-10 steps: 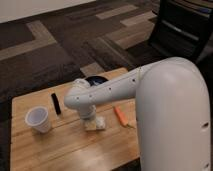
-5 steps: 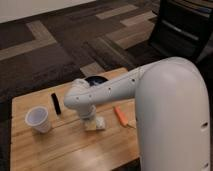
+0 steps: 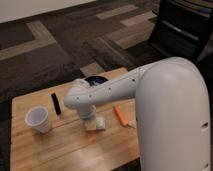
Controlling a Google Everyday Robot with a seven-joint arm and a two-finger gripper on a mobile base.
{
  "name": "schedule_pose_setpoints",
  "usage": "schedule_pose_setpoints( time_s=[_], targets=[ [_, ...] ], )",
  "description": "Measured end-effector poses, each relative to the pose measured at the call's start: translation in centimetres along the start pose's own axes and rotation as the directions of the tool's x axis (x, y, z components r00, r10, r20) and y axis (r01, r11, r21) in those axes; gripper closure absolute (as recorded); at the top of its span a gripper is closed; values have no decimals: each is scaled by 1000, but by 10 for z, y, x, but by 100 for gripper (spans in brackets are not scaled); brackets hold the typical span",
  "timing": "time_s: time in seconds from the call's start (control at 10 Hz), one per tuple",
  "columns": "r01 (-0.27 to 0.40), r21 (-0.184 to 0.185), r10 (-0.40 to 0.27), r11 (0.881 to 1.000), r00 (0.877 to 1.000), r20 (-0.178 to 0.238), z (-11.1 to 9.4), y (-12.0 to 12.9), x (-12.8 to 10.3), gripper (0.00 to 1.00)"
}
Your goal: Wipe the white sponge on the table
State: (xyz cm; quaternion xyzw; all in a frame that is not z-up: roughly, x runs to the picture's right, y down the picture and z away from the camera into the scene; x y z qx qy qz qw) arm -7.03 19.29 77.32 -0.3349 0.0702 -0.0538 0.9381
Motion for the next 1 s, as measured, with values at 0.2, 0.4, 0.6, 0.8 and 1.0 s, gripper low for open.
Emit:
schedule_pose_setpoints(
  time_s=[0.2, 0.4, 0.6, 0.8, 1.0],
  targets=[
    [0, 0, 0, 1000, 1000, 0, 0, 0, 0, 49],
    [0, 0, 0, 1000, 1000, 0, 0, 0, 0, 27],
    [0, 0, 0, 1000, 1000, 0, 0, 0, 0, 20],
    [0, 0, 0, 1000, 1000, 0, 0, 0, 0, 20],
    [-1, 0, 1, 1000, 1000, 0, 0, 0, 0, 20]
  ],
)
